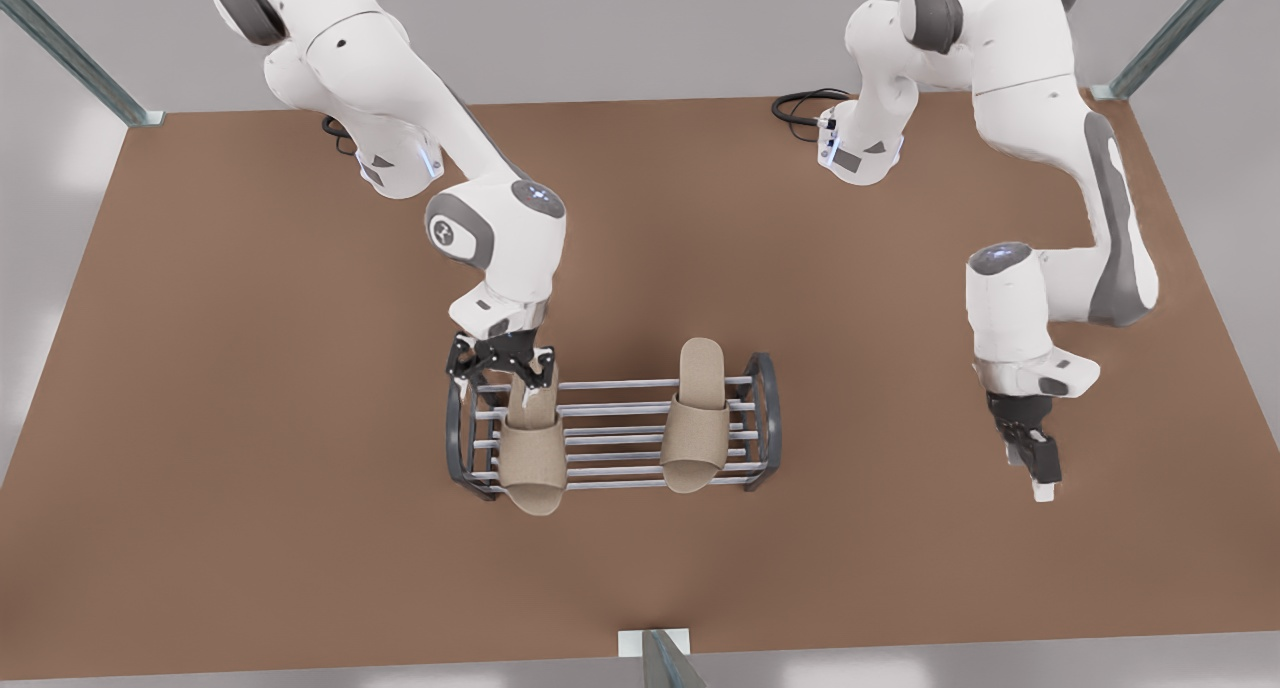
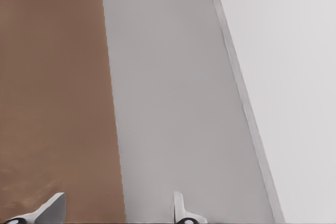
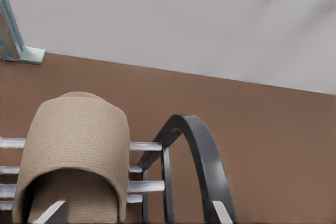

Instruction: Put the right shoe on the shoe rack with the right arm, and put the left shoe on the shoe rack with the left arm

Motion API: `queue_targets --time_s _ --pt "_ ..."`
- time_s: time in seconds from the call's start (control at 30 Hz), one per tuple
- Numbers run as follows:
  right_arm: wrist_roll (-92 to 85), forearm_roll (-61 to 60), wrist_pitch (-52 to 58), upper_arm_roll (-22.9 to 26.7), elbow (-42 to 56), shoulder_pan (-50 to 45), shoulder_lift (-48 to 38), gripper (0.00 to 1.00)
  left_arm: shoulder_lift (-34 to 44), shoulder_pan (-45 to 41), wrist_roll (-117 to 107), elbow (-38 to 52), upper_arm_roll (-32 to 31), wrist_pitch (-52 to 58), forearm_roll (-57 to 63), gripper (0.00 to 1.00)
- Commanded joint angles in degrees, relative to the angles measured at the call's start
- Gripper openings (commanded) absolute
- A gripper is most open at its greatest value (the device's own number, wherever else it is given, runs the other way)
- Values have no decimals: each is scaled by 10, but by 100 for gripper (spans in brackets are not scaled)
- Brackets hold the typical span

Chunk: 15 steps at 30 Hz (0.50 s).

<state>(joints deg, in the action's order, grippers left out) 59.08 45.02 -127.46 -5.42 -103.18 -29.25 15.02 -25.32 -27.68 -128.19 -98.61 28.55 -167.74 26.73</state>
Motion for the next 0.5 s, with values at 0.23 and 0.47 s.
queue_targets --time_s 0.23,0.47 --pt "-122 -107 8 -6 -4 30 -60 100 34 10 1204 370 -24 899 -314 100" --pt "-541 -469 437 9 200 315 -81 100 128 95 1329 275 -168 892 -242 100"
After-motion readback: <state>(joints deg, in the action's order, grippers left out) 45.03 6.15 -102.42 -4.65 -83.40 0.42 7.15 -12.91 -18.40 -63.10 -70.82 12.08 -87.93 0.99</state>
